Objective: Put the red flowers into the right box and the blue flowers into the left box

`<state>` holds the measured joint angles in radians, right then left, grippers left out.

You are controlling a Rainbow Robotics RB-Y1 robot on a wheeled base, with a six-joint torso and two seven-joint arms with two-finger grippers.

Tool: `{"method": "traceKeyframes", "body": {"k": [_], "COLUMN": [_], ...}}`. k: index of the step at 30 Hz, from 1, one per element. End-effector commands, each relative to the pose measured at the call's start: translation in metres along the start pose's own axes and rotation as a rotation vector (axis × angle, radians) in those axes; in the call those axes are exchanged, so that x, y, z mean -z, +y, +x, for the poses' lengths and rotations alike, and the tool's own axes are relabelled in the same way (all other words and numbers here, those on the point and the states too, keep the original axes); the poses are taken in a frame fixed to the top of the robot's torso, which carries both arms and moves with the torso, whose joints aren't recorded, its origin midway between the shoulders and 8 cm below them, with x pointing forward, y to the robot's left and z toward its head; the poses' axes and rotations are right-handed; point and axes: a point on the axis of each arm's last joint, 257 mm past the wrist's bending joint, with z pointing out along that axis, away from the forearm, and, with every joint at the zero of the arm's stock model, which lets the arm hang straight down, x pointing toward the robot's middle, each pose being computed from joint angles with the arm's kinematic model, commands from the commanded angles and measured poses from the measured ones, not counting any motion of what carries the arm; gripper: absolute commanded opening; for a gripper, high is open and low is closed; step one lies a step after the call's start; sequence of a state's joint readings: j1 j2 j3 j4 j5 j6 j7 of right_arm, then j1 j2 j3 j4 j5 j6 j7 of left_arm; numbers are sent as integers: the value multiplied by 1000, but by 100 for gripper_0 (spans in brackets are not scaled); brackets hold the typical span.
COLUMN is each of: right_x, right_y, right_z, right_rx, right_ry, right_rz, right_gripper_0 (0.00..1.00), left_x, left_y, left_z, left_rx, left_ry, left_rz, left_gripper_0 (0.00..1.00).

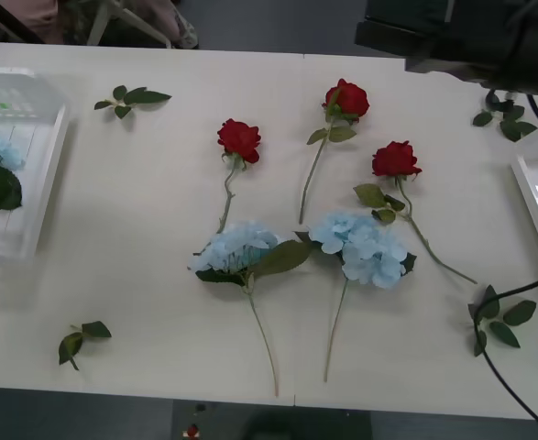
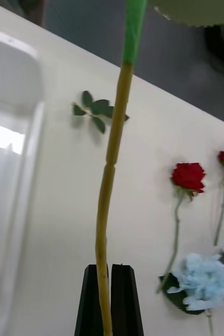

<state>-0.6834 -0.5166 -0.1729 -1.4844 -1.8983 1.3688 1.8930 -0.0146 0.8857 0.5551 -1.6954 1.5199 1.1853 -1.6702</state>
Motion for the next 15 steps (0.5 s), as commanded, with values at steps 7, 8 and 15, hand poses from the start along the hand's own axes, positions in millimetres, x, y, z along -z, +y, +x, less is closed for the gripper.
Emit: {"method": "traceKeyframes", "body": {"k": [7, 8, 15], "right_x": [84, 93, 145], "right_y": [-67, -76, -124], "right_z": [59, 64, 94], "right_rx": [-84, -87, -103], "right_ry": [223, 246, 390], "right_rz": [344, 389, 652], "right_gripper_0": [100, 100, 100], "left_x": [33, 35, 33], "left_y": [126, 133, 151], "left_z": [-23, -20, -8], "left_rx": [-27, -19, 32], "left_ry": [-91, -93, -106], "left_rz": [-211, -218, -211], "left_gripper_0": [0, 0, 0]}}
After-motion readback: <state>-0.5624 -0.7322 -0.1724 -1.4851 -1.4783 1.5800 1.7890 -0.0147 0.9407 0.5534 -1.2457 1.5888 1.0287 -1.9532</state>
